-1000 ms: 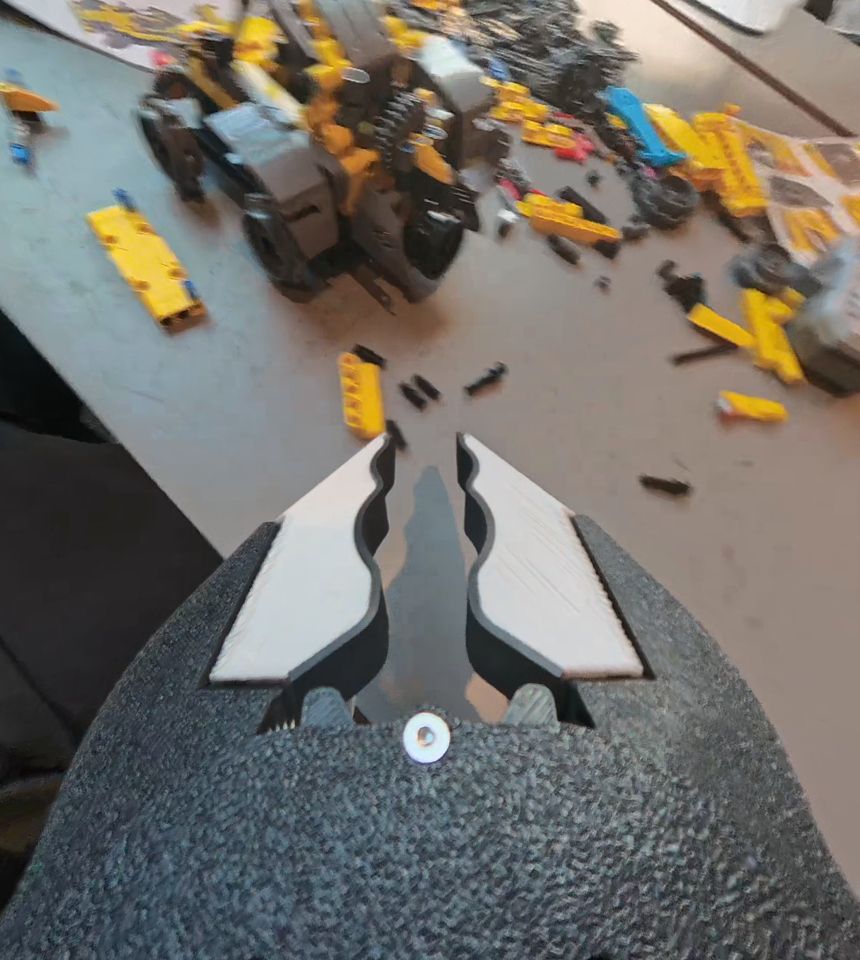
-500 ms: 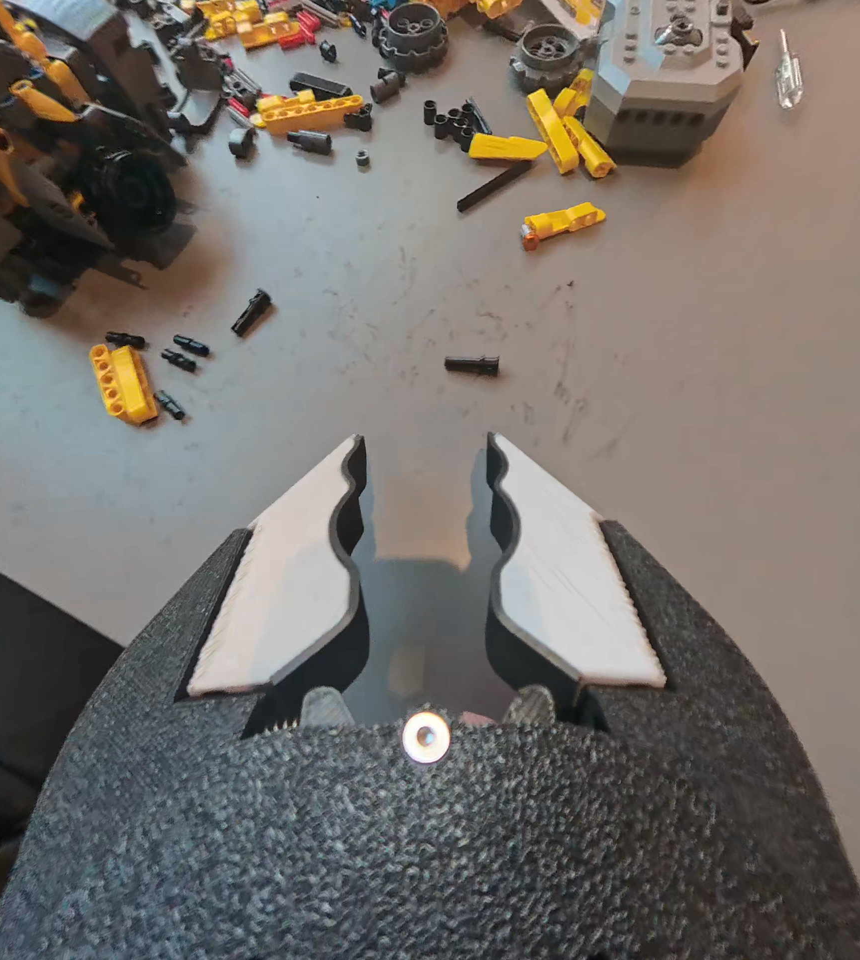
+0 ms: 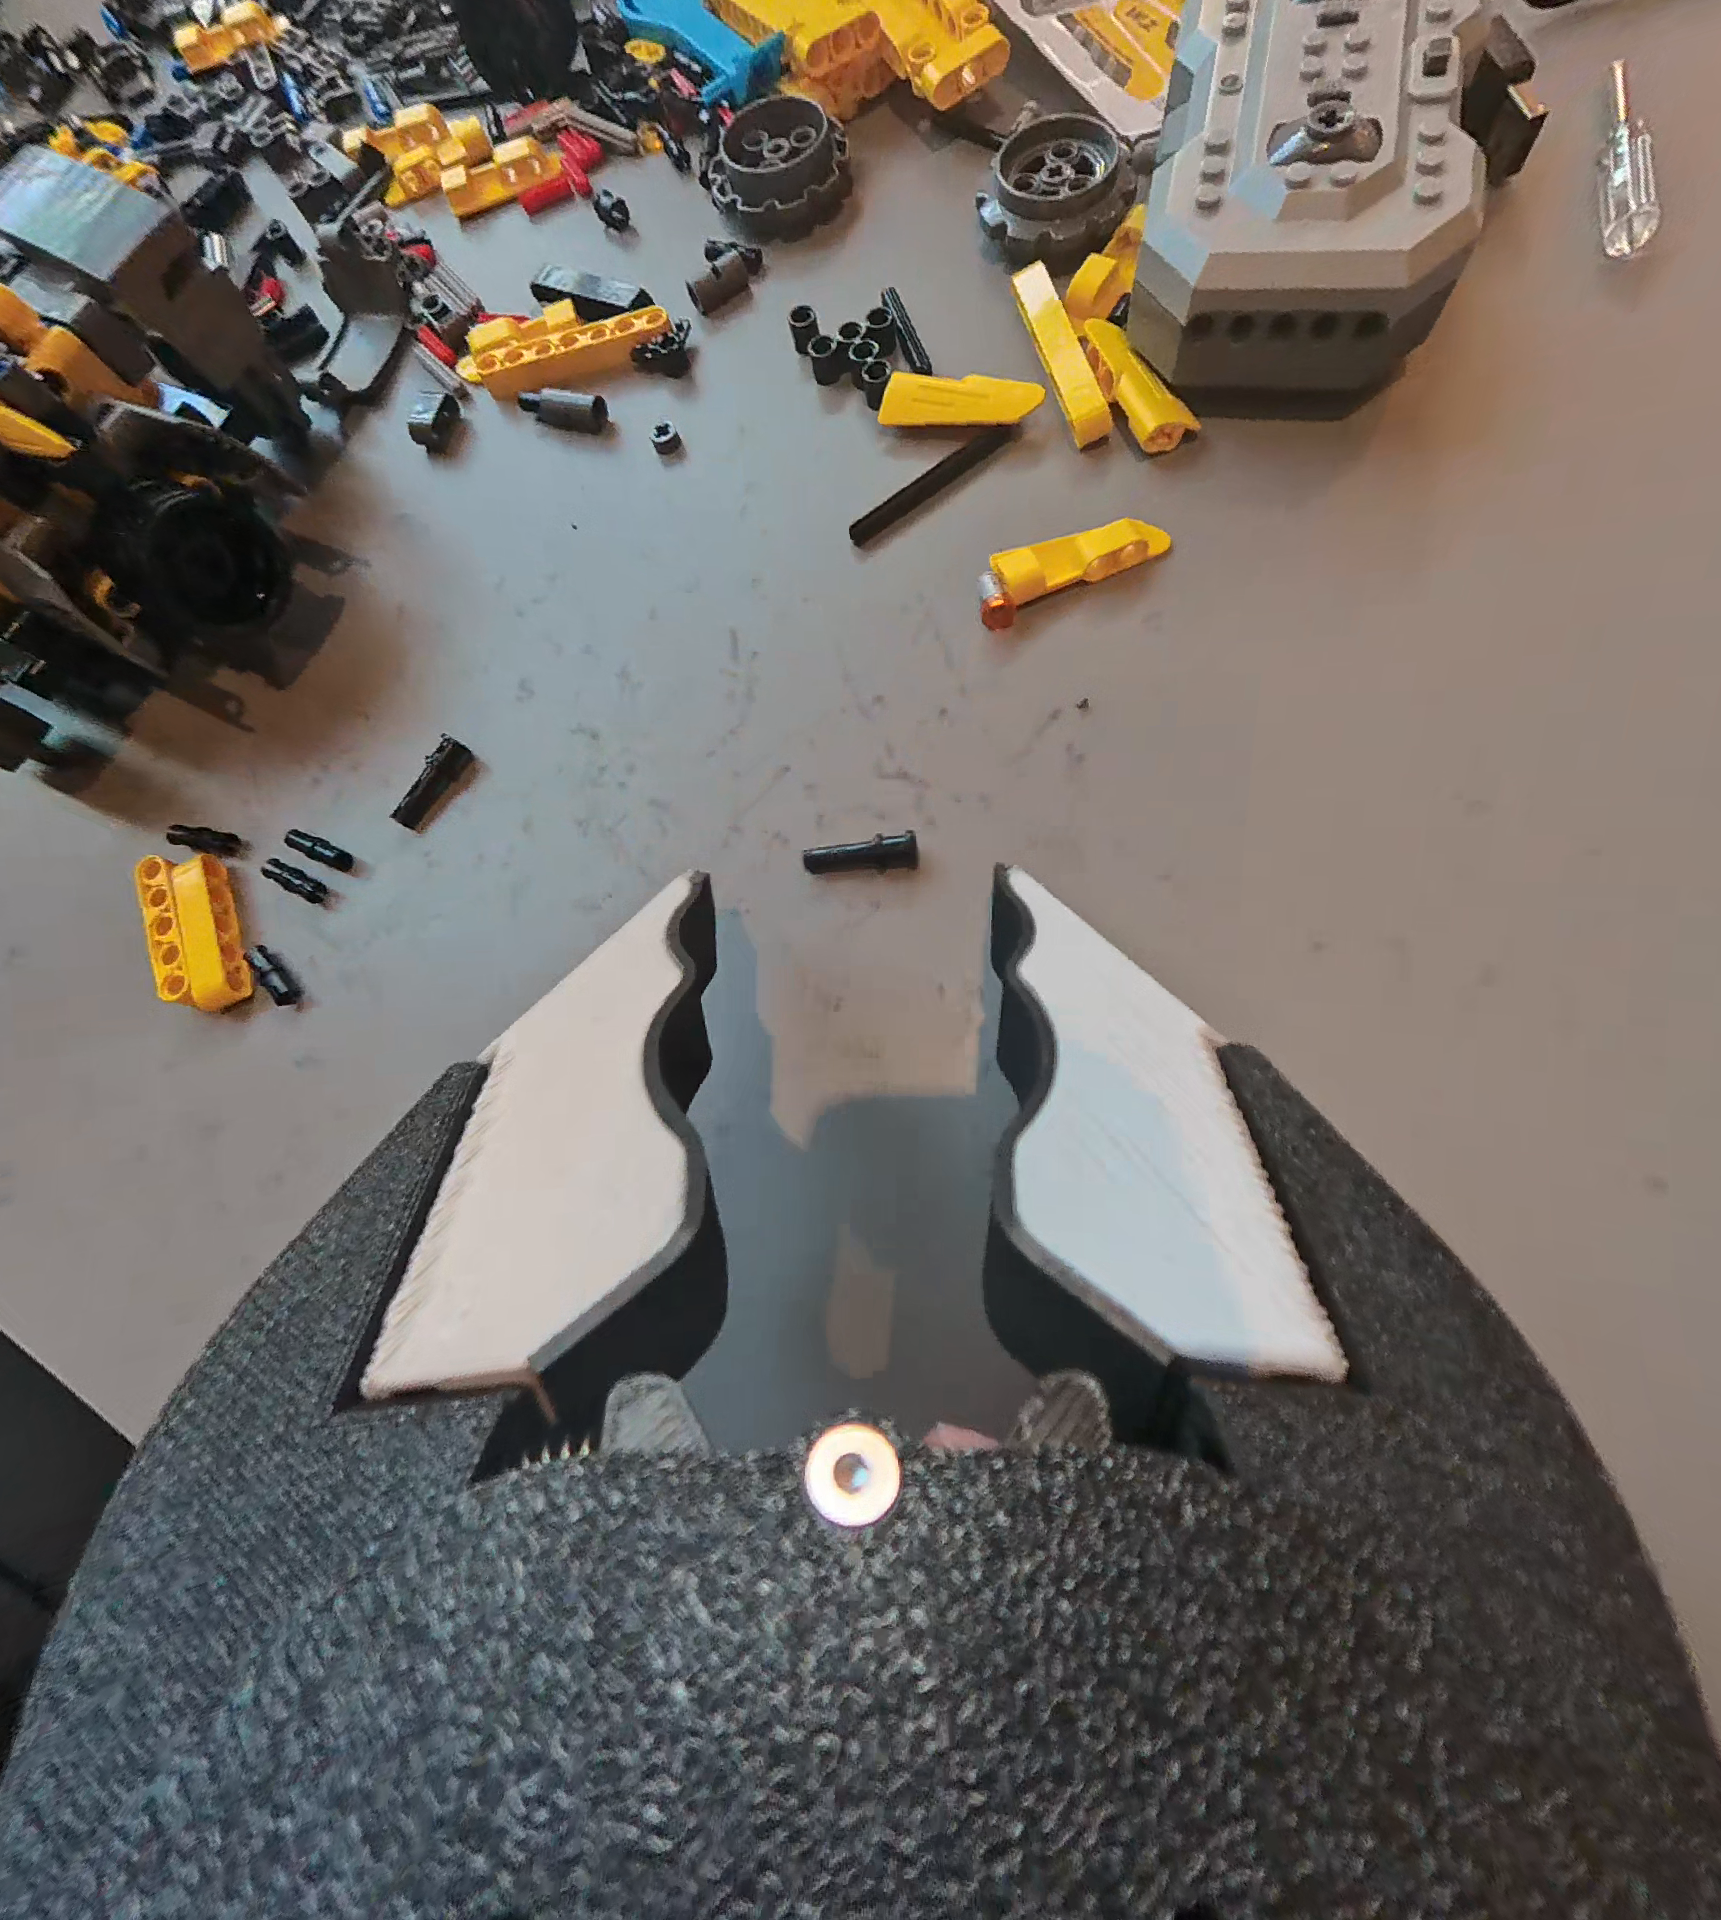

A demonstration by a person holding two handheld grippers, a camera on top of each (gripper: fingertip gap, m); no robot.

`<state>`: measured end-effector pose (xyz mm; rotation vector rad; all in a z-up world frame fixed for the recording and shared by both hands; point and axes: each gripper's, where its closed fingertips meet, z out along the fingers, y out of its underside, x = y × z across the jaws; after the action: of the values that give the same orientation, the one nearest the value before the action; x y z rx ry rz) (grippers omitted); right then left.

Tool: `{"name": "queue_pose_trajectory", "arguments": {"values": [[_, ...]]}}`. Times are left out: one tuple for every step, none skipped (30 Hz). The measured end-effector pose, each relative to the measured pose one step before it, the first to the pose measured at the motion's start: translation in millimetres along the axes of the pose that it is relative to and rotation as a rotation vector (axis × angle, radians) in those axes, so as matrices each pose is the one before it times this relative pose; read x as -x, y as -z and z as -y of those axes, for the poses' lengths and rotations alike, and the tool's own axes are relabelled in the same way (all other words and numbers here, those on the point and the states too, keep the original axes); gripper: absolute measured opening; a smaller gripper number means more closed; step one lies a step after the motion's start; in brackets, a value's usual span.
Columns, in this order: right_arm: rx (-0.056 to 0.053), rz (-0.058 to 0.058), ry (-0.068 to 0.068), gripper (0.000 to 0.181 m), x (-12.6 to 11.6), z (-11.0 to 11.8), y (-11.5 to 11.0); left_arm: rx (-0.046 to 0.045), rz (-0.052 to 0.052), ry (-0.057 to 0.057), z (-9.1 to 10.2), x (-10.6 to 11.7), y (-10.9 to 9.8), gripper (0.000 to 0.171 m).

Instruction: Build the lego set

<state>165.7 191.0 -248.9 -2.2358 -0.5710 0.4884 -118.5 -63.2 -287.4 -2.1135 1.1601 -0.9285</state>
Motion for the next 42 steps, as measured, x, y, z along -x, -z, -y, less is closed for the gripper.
{"name": "queue_pose_trajectory", "arguments": {"values": [[-0.0118,0.0094,0.0027,0.053,4.23,-1.19,-0.29,0.00154,0.0089,-0.0114,-0.53,0.94,-0.05,0.023],[-0.0027,0.0098,0.0029,0.053,4.34,-2.06,-0.15,0.00255,0.0061,-0.0093,-0.70,0.70,-0.27,0.023],[-0.0007,-0.0046,0.0082,0.053,2.90,-1.06,1.04,0.00431,0.0027,-0.0056,-1.09,0.33,-0.44,0.023],[-0.0190,-0.0089,0.0156,0.053,3.57,1.86,2.36,0.00309,-0.0005,-0.0027,-0.81,-0.01,-0.36,0.023],[-0.0317,-0.0032,0.0148,0.052,5.37,3.58,3.13,0.00035,-0.0038,-0.0011,-0.48,-0.41,-0.41,0.023],[-0.0277,0.0121,0.0089,0.049,7.46,2.57,2.61,-0.00095,-0.0047,-0.0005,-0.18,-0.58,-0.16,0.023],[-0.0123,0.0157,0.0054,0.049,7.23,-0.18,1.38,-0.00181,-0.0031,-0.0014,0.06,-0.43,0.06,0.023],[-0.0008,0.0057,0.0058,0.049,4.82,-1.78,0.61,-0.00196,-0.0021,-0.0025,0.23,-0.28,0.17,0.023],[-0.0017,0.0028,0.0093,0.049,3.41,-0.87,0.29,-0.00133,-0.0017,-0.0022,0.22,-0.39,0.21,0.022],[0.0013,0.0104,0.0052,0.049,3.07,-0.47,-0.29,-0.00108,-0.0024,-0.0015,0.20,-0.34,0.14,0.022],[0.0073,0.0146,-0.0075,0.049,2.03,-0.70,-1.28,-0.00055,-0.0025,-0.0007,0.18,-0.45,0.10,0.022],[0.0121,0.0173,-0.0153,0.050,1.35,-1.04,-2.04,-0.00030,-0.0020,-0.0007,0.07,-0.35,0.05,0.022],[0.0164,0.0151,-0.0088,0.050,1.10,-1.71,-2.21,0.00014,-0.0028,-0.0018,0.05,-0.62,0.09,0.022],[0.0175,0.0016,0.0002,0.050,-0.15,-2.04,-2.04,0.00132,-0.0014,-0.0028,-0.13,-0.57,0.26,0.023],[0.0113,-0.0021,0.0051,0.050,0.10,-1.06,-1.70,0.00156,0.0018,-0.0034,-0.21,-0.15,0.29,0.022],[-0.0018,0.0051,0.0058,0.050,1.79,0.93,-0.96,0.00005,0.0033,-0.0043,0.12,-0.24,0.55,0.022],[-0.0118,0.0114,0.0033,0.049,3.33,2.39,-0.51,-0.00150,0.0030,-0.0042,0.44,-0.30,0.64,0.022],[-0.0092,0.0120,0.0038,0.049,3.74,1.71,-0.38,-0.00164,0.0030,-0.0032,0.42,-0.13,0.62,0.022],[-0.0044,0.0050,0.0065,0.049,3.27,0.71,-0.53,-0.00049,0.0028,-0.0023,0.19,-0.12,0.35,0.021],[-0.0075,0.0037,0.0101,0.049,4.15,1.10,-0.38,0.00145,0.0023,-0.0015,-0.09,0.15,0.17,0.021],[-0.0120,0.0103,0.0125,0.048,6.23,1.71,-0.32,0.00249,0.0021,-0.0007,-0.33,0.09,0.05,0.021],[-0.0130,0.0187,0.0141,0.046,8.72,1.94,-0.71,0.00195,0.0017,-0.0005,-0.28,0.06,0.23,0.021],[-0.0082,0.0192,0.0170,0.044,9.79,1.30,-1.37,0.00022,0.0002,-0.0014,0.13,-0.44,0.40,0.021],[0.0017,0.0190,0.0216,0.041,10.54,0.21,-2.44,-0.00188,-0.0008,-0.0031,0.32,-0.73,0.43,0.021],[0.0098,0.0199,0.0282,0.039,11.11,-0.90,-3.21,-0.00222,0.0003,-0.0030,0.35,-0.26,0.24,0.020],[0.0112,0.0219,0.0343,0.037,11.85,-0.89,-3.74,0.00013,0.0000,-0.0002,-0.20,-0.08,-0.46,0.020],[0.0136,0.0153,0.0327,0.034,10.27,-1.09,-4.10,0.00308,-0.0029,0.0038,-0.57,-0.13,-1.03,0.020],[0.0219,0.0016,0.0269,0.032,6.93,-2.32,-4.37,0.00371,-0.0050,0.0062,-0.79,-0.28,-1.48,0.020],[0.0235,0.0040,0.0222,0.032,6.18,-2.59,-4.35,0.00354,-0.0057,0.0059,-0.71,-0.58,-1.48,0.020],[0.0203,0.0127,0.0177,0.031,6.46,-2.10,-4.29,0.00425,-0.0044,0.0033,-0.74,-0.76,-1.26,0.020],[0.0243,0.0074,0.0144,0.030,4.72,-2.81,-4.08,0.00412,-0.0009,-0.0012,-0.50,-0.56,-0.84,0.020],[0.0243,-0.0023,0.0183,0.029,2.59,-2.90,-3.66,0.00293,0.0032,-0.0053,-0.30,-0.23,-0.53,0.020],[-0.0033,-0.0096,0.0192,0.024,1.38,1.68,-0.99,0.00191,0.0058,-0.0064,-0.14,0.27,-0.10,0.019],[0.0056,-0.0059,0.0128,0.014,0.68,0.02,-0.50,0.00158,0.0053,-0.0046,-0.06,0.30,-0.07,0.019],[0.0054,-0.0084,0.0036,0.012,-0.67,-0.08,-0.13,0.00185,0.0023,-0.0010,-0.34,0.27,-0.14,0.019],[0.0048,0.0017,0.0035,0.012,0.42,-0.01,0.01,0.00183,-0.0014,0.0026,-0.50,0.02,-0.23,0.019],[0.0024,0.0032,0.0040,0.012,0.46,-0.08,0.01,0.00191,-0.0040,0.0044,-0.52,-0.15,-0.39,0.019],[0.0023,0.0056,0.0009,0.013,0.56,-0.04,-0.02,0.00273,-0.0040,0.0045,-0.85,-0.08,-0.52,0.020],[0.0061,0.0057,0.0024,0.015,0.84,-0.19,0.26,0.00274,-0.0024,0.0028,-0.67,0.10,-0.31,0.019],[0.0090,-0.0056,0.0121,0.017,-0.28,-0.33,0.49,0.00156,-0.0012,0.0006,-0.42,0.08,-0.17,0.020],[0.0031,-0.0169,0.0158,0.017,-1.91,0.52,0.90,-0.00029,-0.0006,-0.0010,0.09,-0.13,0.20,0.019],[-0.0016,-0.0115,0.0075,0.017,-1.69,1.34,0.79,-0.00170,-0.0007,-0.0015,0.33,-0.21,0.31,0.019]]}}
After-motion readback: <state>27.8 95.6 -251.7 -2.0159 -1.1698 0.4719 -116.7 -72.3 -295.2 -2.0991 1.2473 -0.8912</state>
